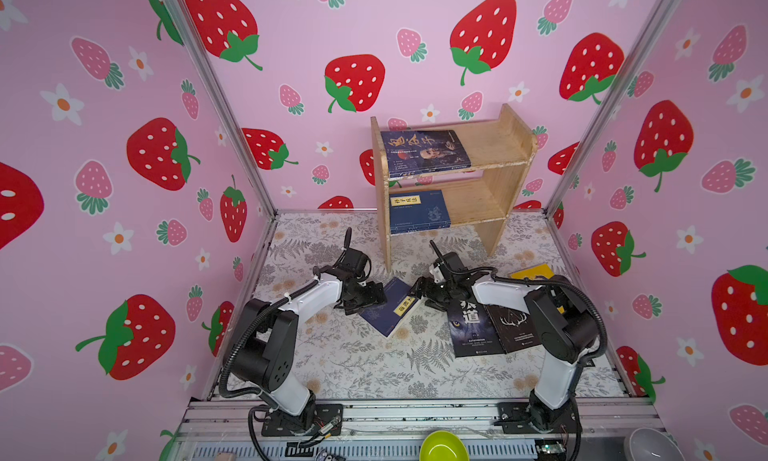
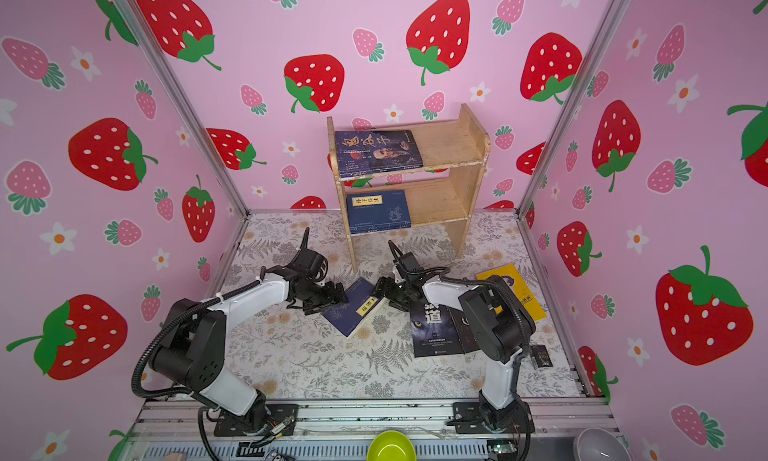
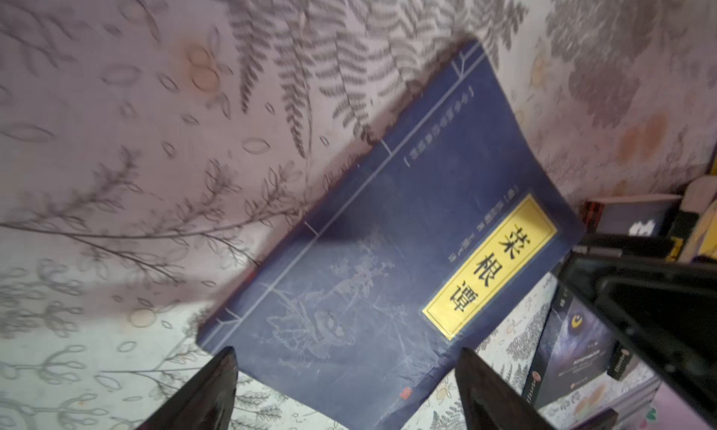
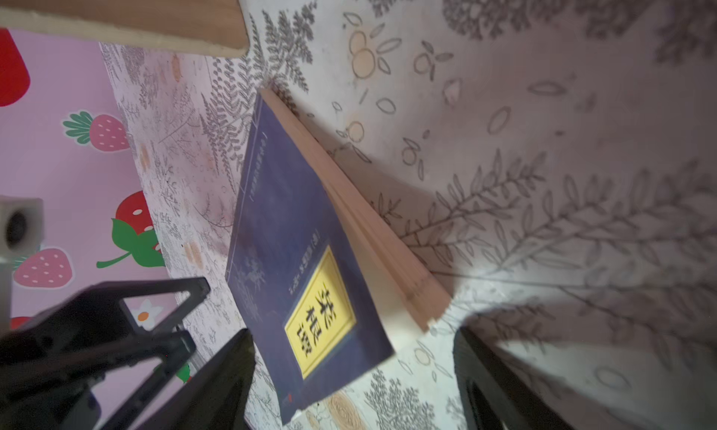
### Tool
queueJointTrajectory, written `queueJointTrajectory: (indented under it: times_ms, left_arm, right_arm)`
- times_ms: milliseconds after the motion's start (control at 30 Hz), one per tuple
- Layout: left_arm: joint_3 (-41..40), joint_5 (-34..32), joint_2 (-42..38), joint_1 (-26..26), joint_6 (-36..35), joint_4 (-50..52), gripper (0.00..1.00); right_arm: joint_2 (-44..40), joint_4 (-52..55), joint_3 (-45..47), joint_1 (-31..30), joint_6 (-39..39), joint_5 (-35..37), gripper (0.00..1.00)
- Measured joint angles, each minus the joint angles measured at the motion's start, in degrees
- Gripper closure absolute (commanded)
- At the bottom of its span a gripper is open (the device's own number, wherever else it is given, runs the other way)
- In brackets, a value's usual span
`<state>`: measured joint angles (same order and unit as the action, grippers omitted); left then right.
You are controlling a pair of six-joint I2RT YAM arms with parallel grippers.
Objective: Stacking books/files
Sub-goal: Rotate the book at the center of the table.
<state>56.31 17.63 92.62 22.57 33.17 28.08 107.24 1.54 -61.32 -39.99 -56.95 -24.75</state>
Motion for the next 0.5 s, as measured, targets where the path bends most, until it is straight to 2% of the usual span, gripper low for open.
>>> queueJointTrajectory:
  times_ms: [167, 267, 367, 500]
  left_arm:
    - [-6.1, 9.2, -0.6, 5.1, 6.8, -8.4, 0.11]
    - [-6.7, 12.9, -2.9, 6.5, 8.7, -9.9, 0.09]
    - [-5.4, 11.8, -6.3, 6.0, 8.5, -8.2, 0.08]
    - [0.8, 4.0, -6.1, 4.5, 5.3, -1.2, 0.08]
  right_arm:
    - [1.9, -0.2, -5.3, 1.4, 1.5, -0.3, 0.18]
    - [1.8, -0.7, -9.6, 3.1, 3.1, -0.2, 0.18]
    - [1.3, -0.7, -12.2, 5.0, 4.3, 0.2, 0.18]
    - [0.7, 2.1, -12.3, 6.1, 5.4, 1.7, 0.18]
